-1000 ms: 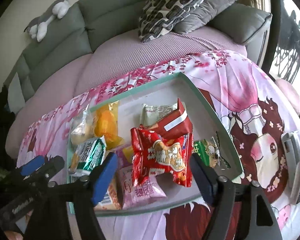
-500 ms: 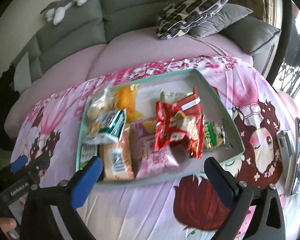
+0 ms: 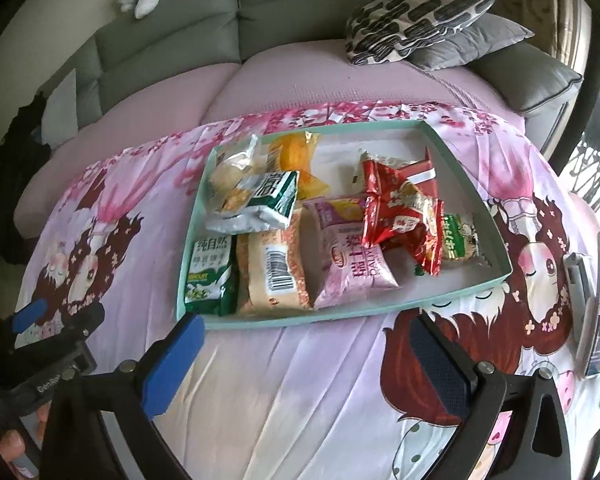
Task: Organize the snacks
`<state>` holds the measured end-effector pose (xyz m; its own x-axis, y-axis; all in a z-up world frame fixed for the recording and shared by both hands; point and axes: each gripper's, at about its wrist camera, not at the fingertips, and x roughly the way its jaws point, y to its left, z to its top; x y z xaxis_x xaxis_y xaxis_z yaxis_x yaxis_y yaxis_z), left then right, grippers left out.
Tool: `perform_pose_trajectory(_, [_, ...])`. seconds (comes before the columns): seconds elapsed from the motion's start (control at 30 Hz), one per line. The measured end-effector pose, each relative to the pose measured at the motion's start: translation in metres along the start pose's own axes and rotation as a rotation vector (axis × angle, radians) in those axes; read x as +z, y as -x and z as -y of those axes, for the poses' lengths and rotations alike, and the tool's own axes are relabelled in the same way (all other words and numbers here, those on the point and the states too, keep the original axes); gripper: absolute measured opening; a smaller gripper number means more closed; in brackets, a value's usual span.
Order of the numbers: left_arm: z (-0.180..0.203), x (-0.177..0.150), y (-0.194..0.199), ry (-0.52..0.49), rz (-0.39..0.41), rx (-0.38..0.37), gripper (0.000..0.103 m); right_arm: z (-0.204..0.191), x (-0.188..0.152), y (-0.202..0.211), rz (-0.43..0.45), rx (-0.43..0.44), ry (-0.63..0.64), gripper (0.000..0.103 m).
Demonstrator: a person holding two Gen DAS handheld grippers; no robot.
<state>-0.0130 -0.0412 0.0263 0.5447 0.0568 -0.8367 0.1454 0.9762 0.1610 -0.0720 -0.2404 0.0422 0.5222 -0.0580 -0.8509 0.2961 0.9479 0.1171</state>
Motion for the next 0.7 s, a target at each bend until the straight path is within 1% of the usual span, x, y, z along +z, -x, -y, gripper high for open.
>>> perform_pose_trajectory(0.7, [0.0005,-0.002,-0.0057,-0.001,-0.02,-0.004,0.099,-0.0047,-0.0018,-0.008,-0.023,-0.003,0.009,0.103])
